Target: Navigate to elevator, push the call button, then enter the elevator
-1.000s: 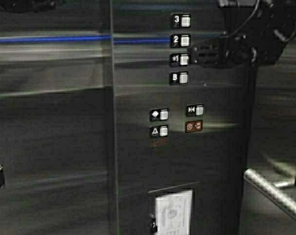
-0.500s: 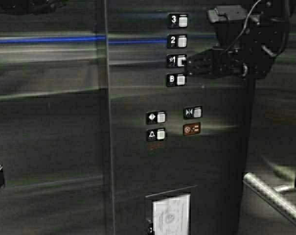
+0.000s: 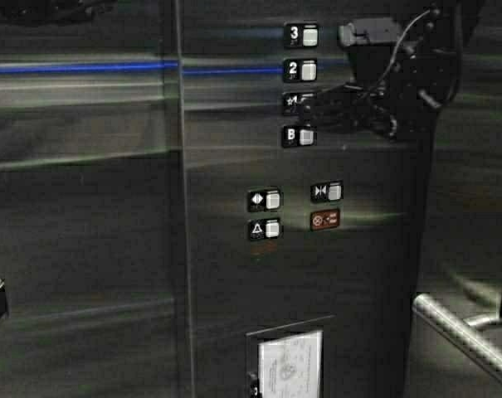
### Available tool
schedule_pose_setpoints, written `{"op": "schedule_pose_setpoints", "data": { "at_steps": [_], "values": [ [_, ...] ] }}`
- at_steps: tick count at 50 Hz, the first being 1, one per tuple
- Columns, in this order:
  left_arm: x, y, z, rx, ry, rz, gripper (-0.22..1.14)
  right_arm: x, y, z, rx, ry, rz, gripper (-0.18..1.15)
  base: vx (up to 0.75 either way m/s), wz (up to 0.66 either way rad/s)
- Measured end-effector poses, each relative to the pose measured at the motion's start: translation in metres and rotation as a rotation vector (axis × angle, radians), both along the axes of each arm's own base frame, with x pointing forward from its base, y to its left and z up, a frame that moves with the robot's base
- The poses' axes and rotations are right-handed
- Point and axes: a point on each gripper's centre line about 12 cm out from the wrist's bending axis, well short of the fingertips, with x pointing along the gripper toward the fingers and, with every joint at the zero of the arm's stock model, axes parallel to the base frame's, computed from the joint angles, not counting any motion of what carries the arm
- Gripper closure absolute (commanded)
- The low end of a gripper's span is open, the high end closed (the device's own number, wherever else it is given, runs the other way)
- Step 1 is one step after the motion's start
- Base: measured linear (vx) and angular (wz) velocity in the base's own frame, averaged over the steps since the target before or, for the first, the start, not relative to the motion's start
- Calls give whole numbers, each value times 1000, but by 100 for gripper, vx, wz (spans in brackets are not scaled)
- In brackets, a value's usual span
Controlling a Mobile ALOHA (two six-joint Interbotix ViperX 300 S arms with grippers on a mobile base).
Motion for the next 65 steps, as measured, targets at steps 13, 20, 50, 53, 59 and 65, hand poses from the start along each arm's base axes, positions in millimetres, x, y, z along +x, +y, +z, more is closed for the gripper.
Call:
{"op": "schedule_pose_setpoints", "data": {
  "at_steps": [13,20,50,53,59,65],
  "values": [
    [0,0,0,0,0,0,89,6,3,-5,-2,-4,7,91,0,0],
    [0,0,0,-2,1,0,89,6,3,-5,0,-3,6,91,-1,0],
    [-1,0,2,-23,1,0,89,-41,-15,17,-12,33,3,91,0,0],
    [-1,0,2,-28,3,0,89,-42,-15,19,-11,30,3,91,0,0],
    [-2,0,2,-43,7,-1,89,-50,-18,23,7,56,-5,91,0,1],
    [-1,1,3,-49,9,0,89,-62,-26,27,16,164,-44,91,1,0]
  ]
}}
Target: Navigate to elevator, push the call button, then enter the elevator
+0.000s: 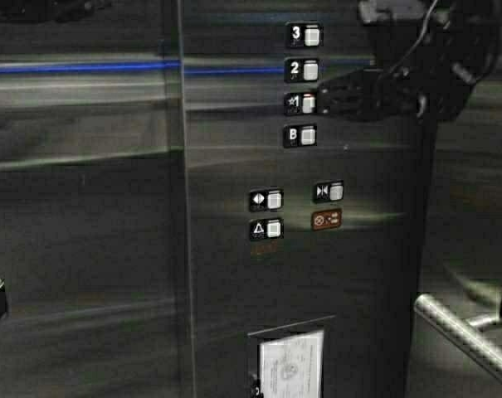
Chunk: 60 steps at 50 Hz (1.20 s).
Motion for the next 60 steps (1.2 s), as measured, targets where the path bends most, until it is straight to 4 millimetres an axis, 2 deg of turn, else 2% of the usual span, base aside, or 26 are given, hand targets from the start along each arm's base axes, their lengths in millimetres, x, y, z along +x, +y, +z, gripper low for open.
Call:
{"op": "schedule_pose_setpoints", "data": {
  "at_steps": [9,30,43,52,60],
  "values": [
    [0,0,0,1,1,0,89,-18,-11,29,29,94,-46,91,0,0],
    [2,0,-10,31,58,6,89,-63,-17,91,55,257,-36,91,-7,1],
    [13,-3,-19,95,73,4,89,-72,-19,133,69,240,-23,91,-18,5],
    [15,-3,-22,139,67,4,89,-70,-17,143,77,221,-18,91,-18,2],
    [15,-3,-23,151,66,1,89,-73,-18,140,84,233,-21,91,-15,-5]
  ]
}}
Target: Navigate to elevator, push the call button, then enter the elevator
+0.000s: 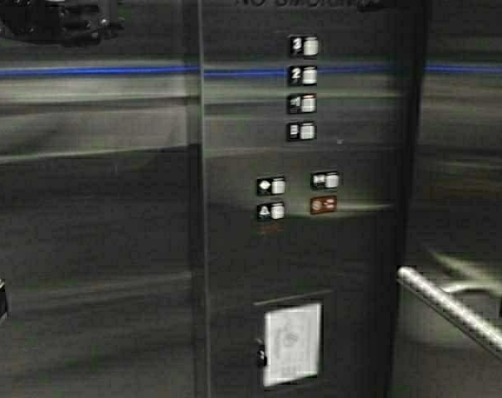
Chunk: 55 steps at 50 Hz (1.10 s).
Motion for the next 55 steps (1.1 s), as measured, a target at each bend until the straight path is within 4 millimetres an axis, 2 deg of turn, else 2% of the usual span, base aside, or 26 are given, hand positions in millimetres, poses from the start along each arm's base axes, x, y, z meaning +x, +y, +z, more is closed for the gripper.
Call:
{"op": "schedule_pose_setpoints", "data": {
  "at_steps": [7,11,24,28,40,55],
  "values": [
    [-2,0,-3,1,9,0,89,-9,-4,-22,-40,53,7,91,-17,-11],
    [-2,0,-3,2,9,0,89,-10,-4,-26,-54,59,11,91,-20,-19],
    [-1,-1,-16,22,47,-6,89,21,6,-3,-34,-24,8,91,-25,-9],
    [-1,-1,-16,20,50,-4,89,28,10,-2,-32,-38,10,91,-27,10],
    [-2,0,-11,10,35,-2,89,28,9,-9,-44,-37,12,91,-24,18],
    [-1,0,-11,13,34,1,89,14,4,9,-56,-103,24,91,-24,29]
  ]
}}
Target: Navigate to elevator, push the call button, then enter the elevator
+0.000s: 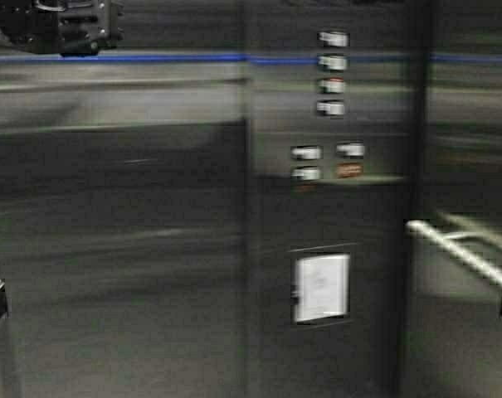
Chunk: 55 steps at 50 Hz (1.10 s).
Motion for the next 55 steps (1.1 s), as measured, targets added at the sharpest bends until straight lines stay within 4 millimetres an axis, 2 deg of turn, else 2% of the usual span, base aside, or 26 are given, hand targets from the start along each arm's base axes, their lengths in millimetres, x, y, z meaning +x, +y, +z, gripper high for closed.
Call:
{"op": "schedule_pose_setpoints", "data": {
  "at_steps": [7,55],
  "values": [
    [3,0,-5,4,18,3,89,0,2,1,0,-7,6,91,-30,31],
    [3,-2,6,-27,-8,0,89,5,1,-4,3,-12,-2,91,-19,12]
  ]
}}
